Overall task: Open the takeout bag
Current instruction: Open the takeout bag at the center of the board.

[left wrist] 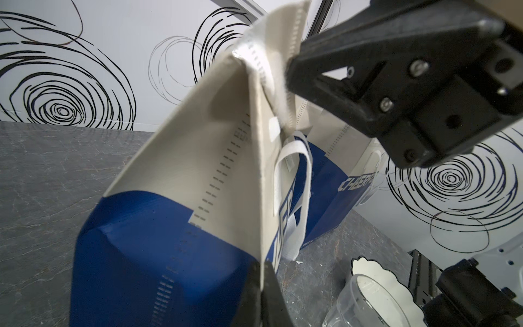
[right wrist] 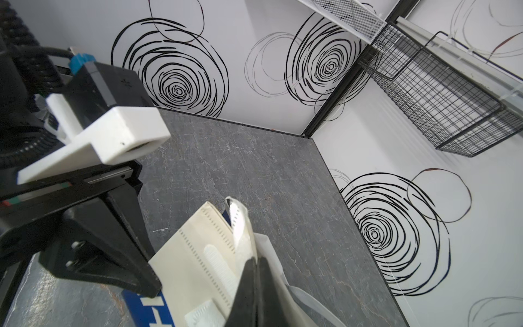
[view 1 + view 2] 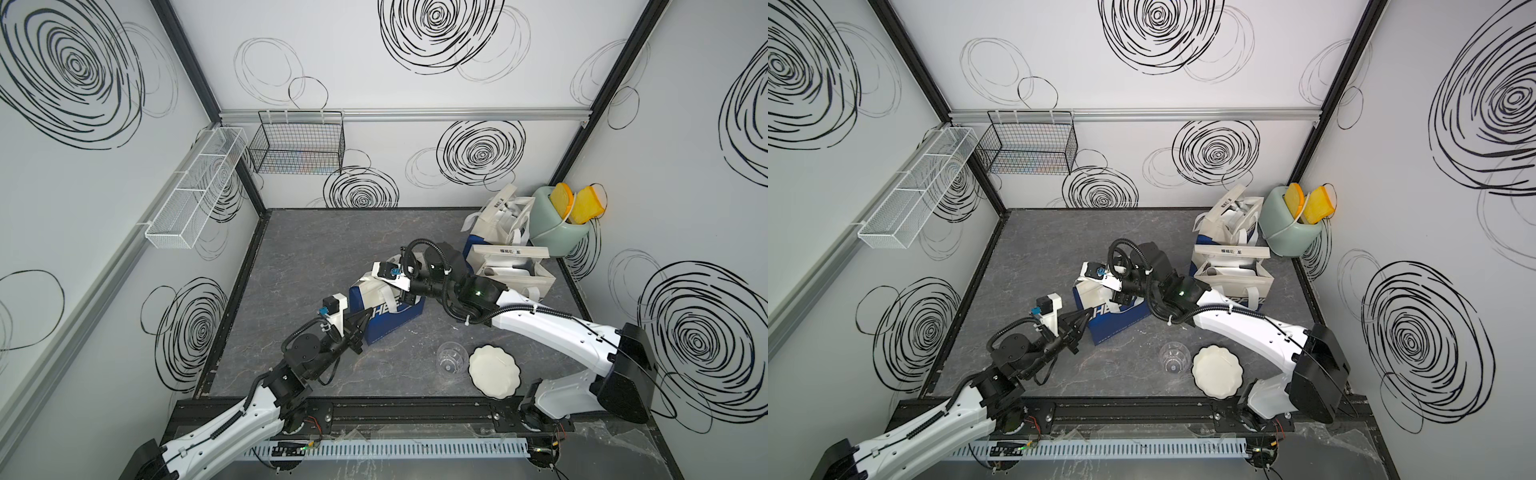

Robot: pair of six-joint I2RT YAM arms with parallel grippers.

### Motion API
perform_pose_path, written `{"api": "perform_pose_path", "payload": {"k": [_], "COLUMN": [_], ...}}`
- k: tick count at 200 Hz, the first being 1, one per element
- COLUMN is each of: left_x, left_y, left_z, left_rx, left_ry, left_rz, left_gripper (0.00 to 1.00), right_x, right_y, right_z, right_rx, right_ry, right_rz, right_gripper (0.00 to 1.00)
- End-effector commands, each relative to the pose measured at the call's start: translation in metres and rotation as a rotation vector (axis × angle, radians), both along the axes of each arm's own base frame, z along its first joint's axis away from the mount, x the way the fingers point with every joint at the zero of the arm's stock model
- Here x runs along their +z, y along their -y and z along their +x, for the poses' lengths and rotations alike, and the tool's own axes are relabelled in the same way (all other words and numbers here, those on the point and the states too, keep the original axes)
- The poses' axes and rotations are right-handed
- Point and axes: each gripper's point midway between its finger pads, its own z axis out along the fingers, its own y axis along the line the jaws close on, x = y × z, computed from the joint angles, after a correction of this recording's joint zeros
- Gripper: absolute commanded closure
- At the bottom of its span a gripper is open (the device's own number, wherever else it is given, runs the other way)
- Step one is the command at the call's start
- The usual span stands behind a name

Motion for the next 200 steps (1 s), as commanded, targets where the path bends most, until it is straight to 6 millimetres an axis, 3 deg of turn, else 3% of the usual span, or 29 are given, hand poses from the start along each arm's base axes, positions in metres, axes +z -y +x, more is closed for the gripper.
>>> {"api": "perform_pose_path", "payload": {"k": [1,80,200], "left_x": [0.014,0.015,0.012], "left_y": [0.003,0.003,0.000], "left_z": [-0.001,-0.001,-0.001], "left_rx": [-0.009,-0.008,0.002], "left_ry": [0.021,0.020,0.017], "left_rz": [-0.028,-0.025,-0.018], "left_gripper": [1.00,1.00,1.00], "right_x": [0.048,0.038,0.049], "right_y": [0.006,-0.006,-0.007], "right_z": [0.019,0.022,0.030], "right_rx": [-0.042,-0.019,-0.081], "right_ry": [0.133,0.218,0.341], "right_rz": [0.046,-0.074,-0.109], "right_gripper": [1.00,1.00,1.00]}}
